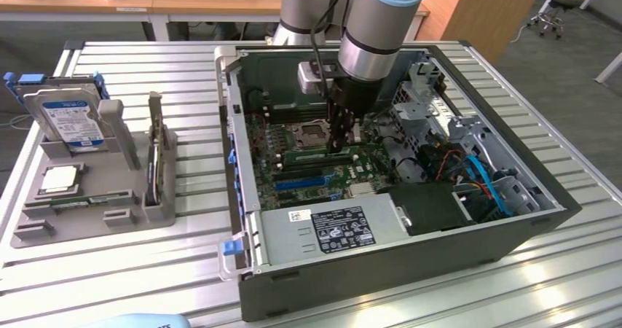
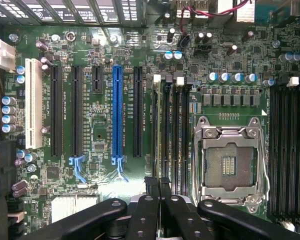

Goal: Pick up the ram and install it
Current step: 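Insert the ram into the slot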

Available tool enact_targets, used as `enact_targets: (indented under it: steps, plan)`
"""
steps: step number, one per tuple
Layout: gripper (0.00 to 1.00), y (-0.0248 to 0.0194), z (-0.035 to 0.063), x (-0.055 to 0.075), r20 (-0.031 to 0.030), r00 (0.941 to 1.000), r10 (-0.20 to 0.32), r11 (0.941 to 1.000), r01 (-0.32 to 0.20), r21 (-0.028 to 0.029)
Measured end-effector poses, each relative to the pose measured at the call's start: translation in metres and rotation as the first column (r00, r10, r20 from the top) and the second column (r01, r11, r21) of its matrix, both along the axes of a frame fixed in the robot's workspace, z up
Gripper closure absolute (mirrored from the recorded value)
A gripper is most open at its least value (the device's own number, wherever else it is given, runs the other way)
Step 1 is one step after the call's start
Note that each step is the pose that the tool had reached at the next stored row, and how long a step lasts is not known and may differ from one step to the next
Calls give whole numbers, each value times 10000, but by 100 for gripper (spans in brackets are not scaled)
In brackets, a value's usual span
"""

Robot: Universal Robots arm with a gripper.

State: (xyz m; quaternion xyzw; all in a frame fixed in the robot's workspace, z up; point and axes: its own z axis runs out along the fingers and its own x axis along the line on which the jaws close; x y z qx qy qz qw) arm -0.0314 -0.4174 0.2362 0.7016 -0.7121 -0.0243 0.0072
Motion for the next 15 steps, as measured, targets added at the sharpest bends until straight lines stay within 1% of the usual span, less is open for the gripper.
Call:
enact_targets:
  steps: [6, 15]
  plan:
    - [89, 8, -5, 0, 1, 10000, -5, 10000, 5, 3]
    - [89, 8, -29, 0, 0, 10000, -5, 10000, 5, 0]
